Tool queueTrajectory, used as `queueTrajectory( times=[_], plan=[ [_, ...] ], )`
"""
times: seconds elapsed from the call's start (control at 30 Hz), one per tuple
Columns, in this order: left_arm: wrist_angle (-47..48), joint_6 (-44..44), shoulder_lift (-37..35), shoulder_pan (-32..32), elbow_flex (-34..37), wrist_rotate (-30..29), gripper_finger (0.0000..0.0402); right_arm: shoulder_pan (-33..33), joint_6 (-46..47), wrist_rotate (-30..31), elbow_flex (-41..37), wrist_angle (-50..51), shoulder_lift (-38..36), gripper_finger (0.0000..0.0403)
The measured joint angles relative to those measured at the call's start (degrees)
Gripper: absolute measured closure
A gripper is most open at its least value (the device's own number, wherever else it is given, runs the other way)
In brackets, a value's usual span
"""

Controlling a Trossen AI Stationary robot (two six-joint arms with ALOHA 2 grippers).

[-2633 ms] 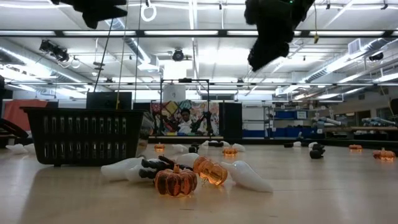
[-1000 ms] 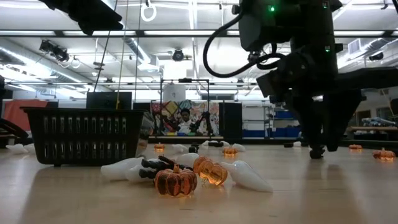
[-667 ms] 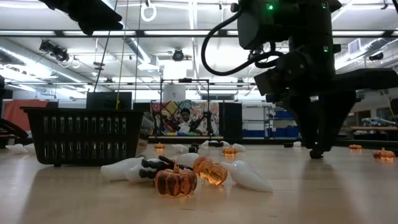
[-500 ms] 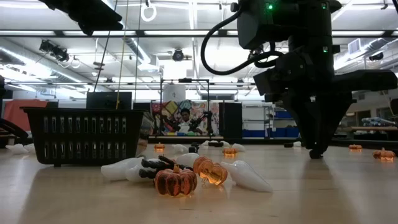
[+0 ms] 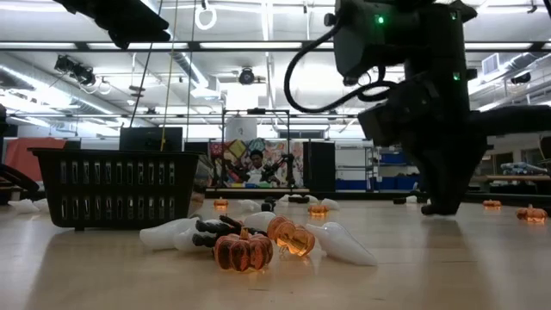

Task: Sort Halloween decoration
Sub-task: Put the black skeleton toy into the right black basket

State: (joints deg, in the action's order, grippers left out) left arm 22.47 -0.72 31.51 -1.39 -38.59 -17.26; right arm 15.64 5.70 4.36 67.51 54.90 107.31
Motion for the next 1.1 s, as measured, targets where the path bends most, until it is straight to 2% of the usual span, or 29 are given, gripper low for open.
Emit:
queueTrajectory(
  times=[0.2, 0.43, 0.67, 0.77, 0.9, 1.1],
  plan=[
    [-1.06, 1.85, -0.02, 0.00, 0.02, 0.01, 0.0193, 0.38, 0.63, 0.20, 7.61, 3.95, -2.61, 0.0375],
    [-0.82, 2.43, -0.02, 0.00, 0.02, 0.00, 0.0193, 1.53, 4.08, 2.58, 23.31, 16.71, -3.15, 0.0373],
    [-0.78, 1.72, -0.02, 0.00, 0.02, 0.01, 0.0193, 2.88, 11.83, -4.62, 36.75, 28.16, -3.15, 0.0369],
    [-0.84, 1.75, -0.01, 0.00, 0.02, 0.01, 0.0193, 3.60, 16.74, -7.83, 37.53, 29.39, -3.27, 0.0369],
    [-2.09, 3.19, -0.02, 0.00, 0.02, 0.01, 0.0193, 7.02, 23.12, -13.00, 33.57, 28.74, -3.15, 0.0368],
    [-3.86, 4.90, -0.01, 0.00, 0.02, 0.01, 0.0193, 14.71, 33.78, -14.44, 26.29, 25.89, -3.33, 0.0367]
  ],
)
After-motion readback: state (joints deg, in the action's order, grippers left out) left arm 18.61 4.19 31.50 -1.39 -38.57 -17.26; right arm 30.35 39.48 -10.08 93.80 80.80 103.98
